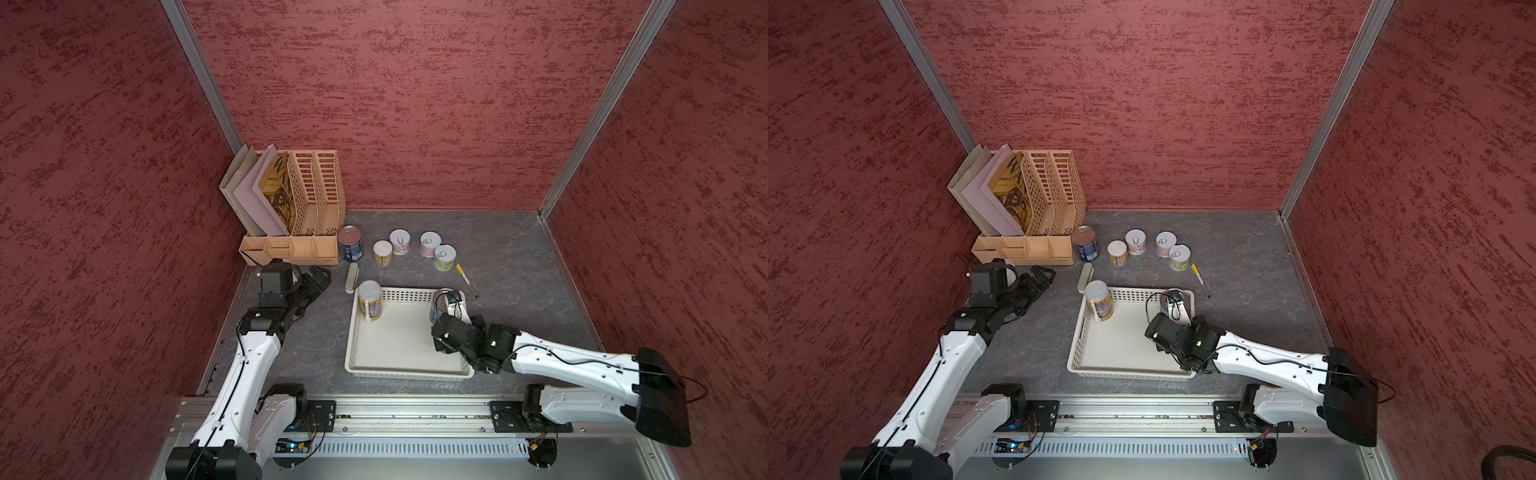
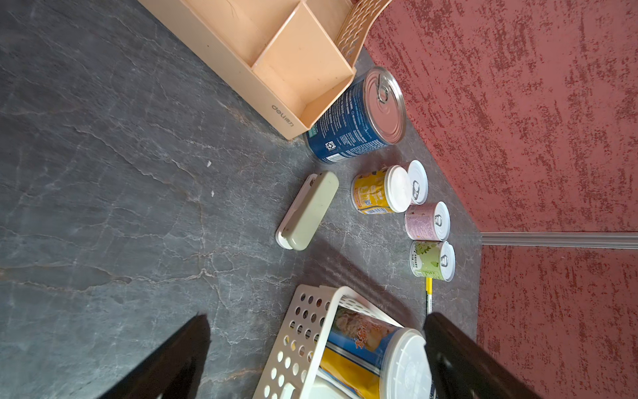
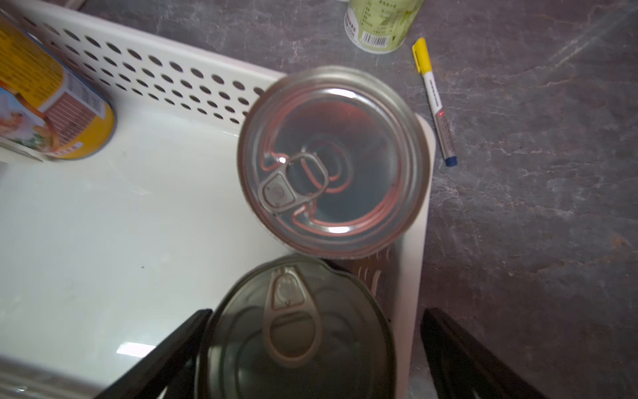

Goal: Put the canned food in the basket
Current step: Place the canned food in the basket.

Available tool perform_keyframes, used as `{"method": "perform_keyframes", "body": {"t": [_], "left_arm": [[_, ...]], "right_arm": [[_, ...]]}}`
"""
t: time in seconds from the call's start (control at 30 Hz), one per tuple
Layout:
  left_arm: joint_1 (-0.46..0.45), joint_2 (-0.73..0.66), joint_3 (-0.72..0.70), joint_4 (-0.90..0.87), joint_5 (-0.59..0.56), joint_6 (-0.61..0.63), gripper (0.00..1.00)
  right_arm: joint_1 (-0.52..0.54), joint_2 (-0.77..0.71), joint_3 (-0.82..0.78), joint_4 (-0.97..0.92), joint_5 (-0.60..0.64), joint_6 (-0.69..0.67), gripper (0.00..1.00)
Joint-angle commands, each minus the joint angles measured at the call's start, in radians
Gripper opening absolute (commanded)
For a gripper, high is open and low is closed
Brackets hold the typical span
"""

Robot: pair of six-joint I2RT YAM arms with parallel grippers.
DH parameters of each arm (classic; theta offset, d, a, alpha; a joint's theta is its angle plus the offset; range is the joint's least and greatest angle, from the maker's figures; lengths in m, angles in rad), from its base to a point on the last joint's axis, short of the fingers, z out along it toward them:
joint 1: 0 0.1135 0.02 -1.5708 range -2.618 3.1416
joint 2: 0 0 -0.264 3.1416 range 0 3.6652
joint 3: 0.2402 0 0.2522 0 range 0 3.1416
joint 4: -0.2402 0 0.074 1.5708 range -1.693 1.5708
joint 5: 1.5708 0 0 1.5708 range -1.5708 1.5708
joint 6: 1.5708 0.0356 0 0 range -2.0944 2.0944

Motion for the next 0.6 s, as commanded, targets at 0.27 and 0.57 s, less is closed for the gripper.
{"method": "perform_keyframes", "body": {"t": [0.27,0.57], "left_arm": [[-0.083,0.052,0.041,0.068,-0.021,0.063,1.00],[-0.226,0.139,0.125,0.065,-0.207,0.108,1.00]], "right_arm": [[-0.010,-0.138,0.368,-0.046,0.080,-0.177,0.98],[-0.039,-0.264,0.259,0.258,0.146,-0.277,0.98]]}}
